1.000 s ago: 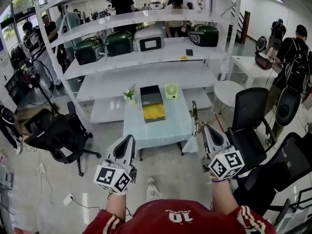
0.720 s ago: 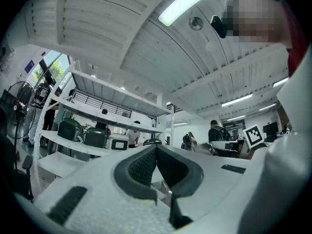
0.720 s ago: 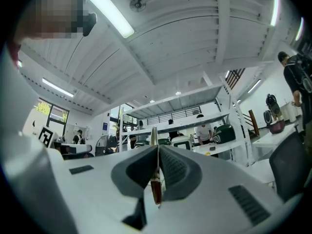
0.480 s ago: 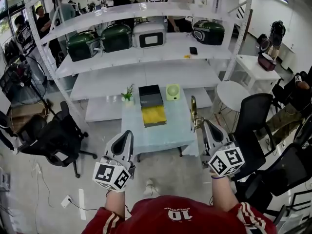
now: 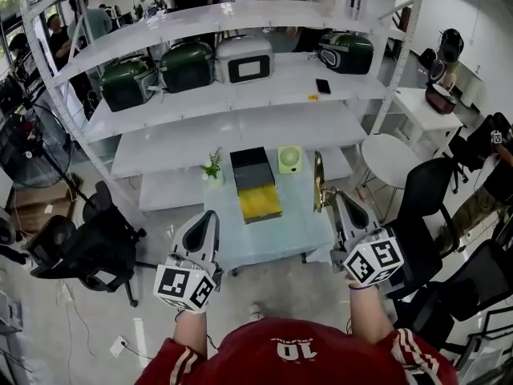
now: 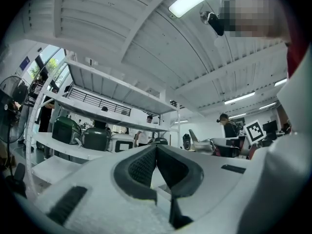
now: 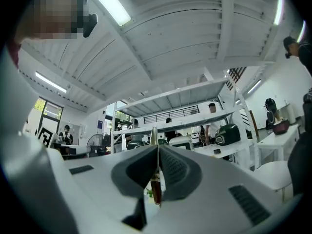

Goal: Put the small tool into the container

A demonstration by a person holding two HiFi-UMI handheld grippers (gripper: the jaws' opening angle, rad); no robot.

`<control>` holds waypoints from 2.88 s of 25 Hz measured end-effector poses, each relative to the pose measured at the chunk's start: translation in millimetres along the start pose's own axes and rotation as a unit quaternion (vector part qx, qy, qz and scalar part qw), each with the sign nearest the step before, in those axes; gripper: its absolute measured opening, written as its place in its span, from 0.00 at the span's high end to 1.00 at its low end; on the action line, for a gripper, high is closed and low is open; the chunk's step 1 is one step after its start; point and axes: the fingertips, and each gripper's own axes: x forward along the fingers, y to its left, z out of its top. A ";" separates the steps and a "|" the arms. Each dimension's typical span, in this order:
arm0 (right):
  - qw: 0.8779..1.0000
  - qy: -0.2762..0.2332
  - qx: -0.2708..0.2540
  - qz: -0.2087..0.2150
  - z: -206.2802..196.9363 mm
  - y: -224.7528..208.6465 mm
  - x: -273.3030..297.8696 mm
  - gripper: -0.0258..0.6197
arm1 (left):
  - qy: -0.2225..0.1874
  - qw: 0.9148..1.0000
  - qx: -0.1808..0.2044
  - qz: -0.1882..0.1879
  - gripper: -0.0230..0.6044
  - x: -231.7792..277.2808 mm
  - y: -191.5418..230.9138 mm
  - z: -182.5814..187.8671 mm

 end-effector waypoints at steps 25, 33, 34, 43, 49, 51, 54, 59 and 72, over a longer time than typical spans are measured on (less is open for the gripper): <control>1.000 0.026 0.015 -0.007 -46.7 -11.9 113.4 0.94 | 0.017 0.999 -0.021 -0.032 0.97 78.5 87.6 -30.7; 0.999 0.035 0.027 0.031 -60.7 -46.9 160.6 0.94 | 0.015 1.000 -0.013 -0.006 0.97 121.5 95.0 -37.5; 0.998 0.039 0.029 0.032 -62.9 -54.3 165.6 0.94 | 0.015 1.000 -0.014 -0.005 0.97 129.2 94.8 -37.8; 0.995 0.075 0.047 0.043 -99.1 -101.6 199.7 0.94 | 0.042 0.999 -0.018 -0.004 0.97 189.2 92.4 -77.8; 0.992 0.094 0.053 0.061 -117.3 -112.3 220.2 0.94 | 0.057 0.998 -0.016 -0.006 0.97 215.2 91.7 -96.0; 0.991 0.101 0.054 0.068 -125.0 -113.5 224.7 0.94 | 0.058 0.998 -0.018 -0.004 0.97 219.9 93.0 -100.8; 0.989 0.113 0.055 0.079 -136.7 -114.0 229.8 0.94 | 0.063 0.998 -0.021 0.000 0.97 224.6 95.5 -107.4; 0.985 0.134 0.057 0.088 -155.6 -116.8 238.4 0.94 | 0.069 0.997 -0.022 0.003 0.97 232.0 99.9 -116.8; 0.966 0.215 0.069 0.127 -245.8 -118.0 261.1 0.94 | 0.100 0.994 -0.035 0.024 0.97 237.3 119.9 -165.9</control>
